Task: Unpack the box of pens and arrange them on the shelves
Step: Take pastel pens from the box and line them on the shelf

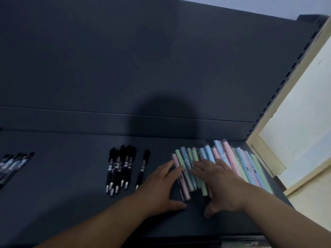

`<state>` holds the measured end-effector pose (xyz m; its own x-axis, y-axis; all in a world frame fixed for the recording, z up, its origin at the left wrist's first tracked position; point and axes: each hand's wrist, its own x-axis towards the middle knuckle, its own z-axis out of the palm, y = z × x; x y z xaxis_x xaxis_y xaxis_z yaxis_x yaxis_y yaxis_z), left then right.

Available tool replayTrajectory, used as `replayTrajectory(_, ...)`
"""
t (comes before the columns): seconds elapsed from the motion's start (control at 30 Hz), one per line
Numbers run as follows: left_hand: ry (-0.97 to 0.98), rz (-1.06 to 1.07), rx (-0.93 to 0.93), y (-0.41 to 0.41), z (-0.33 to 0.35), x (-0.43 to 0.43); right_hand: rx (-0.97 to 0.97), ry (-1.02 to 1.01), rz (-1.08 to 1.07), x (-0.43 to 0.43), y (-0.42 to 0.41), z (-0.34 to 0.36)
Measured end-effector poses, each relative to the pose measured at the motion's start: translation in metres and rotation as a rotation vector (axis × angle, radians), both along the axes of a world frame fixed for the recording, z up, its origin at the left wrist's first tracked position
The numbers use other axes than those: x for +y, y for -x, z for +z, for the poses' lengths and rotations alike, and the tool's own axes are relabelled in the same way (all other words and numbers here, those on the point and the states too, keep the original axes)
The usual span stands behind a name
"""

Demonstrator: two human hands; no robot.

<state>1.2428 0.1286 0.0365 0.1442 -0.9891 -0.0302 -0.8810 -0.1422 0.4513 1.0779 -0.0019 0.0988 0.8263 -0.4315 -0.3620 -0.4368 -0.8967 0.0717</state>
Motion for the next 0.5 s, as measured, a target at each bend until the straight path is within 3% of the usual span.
replayTrajectory(0.27, -0.137, 0.113, -0.082, -0.006, -0.001, -0.012, -0.06, 0.025, 0.07, -0.023, -0.012, -0.01)
replayTrajectory(0.4, -0.069, 0.204, -0.027, -0.006, 0.0, -0.006, -0.072, 0.021, 0.117, -0.029, -0.014, -0.013)
replayTrajectory(0.5, -0.02, 0.261, -0.084, -0.004, -0.002, -0.001, -0.105, -0.004, 0.206, -0.03, -0.017, -0.013)
